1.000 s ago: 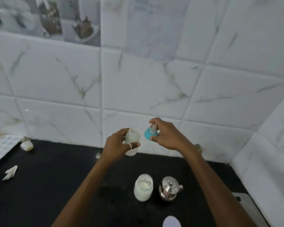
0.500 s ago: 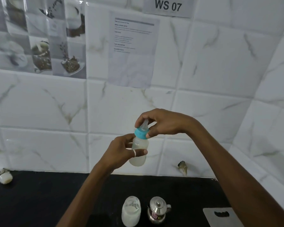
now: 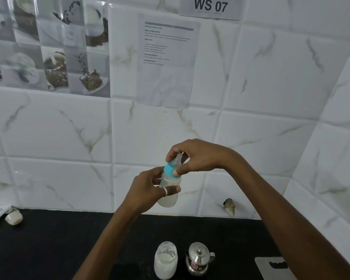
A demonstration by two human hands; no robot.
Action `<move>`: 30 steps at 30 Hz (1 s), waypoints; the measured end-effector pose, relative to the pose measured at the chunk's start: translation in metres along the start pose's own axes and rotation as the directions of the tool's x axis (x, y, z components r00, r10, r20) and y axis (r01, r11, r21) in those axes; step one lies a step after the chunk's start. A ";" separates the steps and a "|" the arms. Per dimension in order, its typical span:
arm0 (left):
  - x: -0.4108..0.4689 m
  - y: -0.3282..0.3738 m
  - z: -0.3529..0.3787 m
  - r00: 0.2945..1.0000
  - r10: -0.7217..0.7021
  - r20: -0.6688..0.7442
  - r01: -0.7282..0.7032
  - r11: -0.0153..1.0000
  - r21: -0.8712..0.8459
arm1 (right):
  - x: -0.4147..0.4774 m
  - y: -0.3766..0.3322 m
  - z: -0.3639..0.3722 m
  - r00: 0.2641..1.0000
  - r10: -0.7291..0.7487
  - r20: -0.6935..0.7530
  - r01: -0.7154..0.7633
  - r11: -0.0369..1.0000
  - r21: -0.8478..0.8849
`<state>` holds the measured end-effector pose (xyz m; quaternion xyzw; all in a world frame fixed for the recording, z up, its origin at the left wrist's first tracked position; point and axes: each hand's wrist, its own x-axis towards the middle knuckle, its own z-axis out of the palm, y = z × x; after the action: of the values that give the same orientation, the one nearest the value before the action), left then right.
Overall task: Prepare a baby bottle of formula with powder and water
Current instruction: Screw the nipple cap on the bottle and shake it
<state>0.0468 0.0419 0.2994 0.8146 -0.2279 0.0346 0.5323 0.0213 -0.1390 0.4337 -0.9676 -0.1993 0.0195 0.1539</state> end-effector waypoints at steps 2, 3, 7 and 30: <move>-0.001 -0.001 0.001 1.000 -0.007 -0.010 0.007 1.000 0.000 | 0.001 -0.001 0.003 1.000 0.009 -0.013 -0.009 1.000 -0.023; 0.000 -0.002 0.002 1.000 -0.010 -0.013 0.010 1.000 0.000 | 0.002 -0.002 0.005 1.000 0.010 -0.020 -0.011 0.999 -0.036; -0.001 -0.005 0.001 1.000 -0.017 -0.021 0.016 0.999 -0.028 | 0.003 -0.001 0.012 0.997 0.022 -0.071 -0.022 1.000 -0.002; 0.010 0.000 -0.007 0.998 -0.021 0.057 0.031 0.982 -0.189 | 0.006 0.035 0.049 0.979 0.016 -0.202 0.131 0.709 0.693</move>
<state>0.0569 0.0448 0.3048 0.7638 -0.2340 -0.0166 0.6013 0.0352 -0.1531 0.3769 -0.8267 -0.1912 -0.0051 0.5292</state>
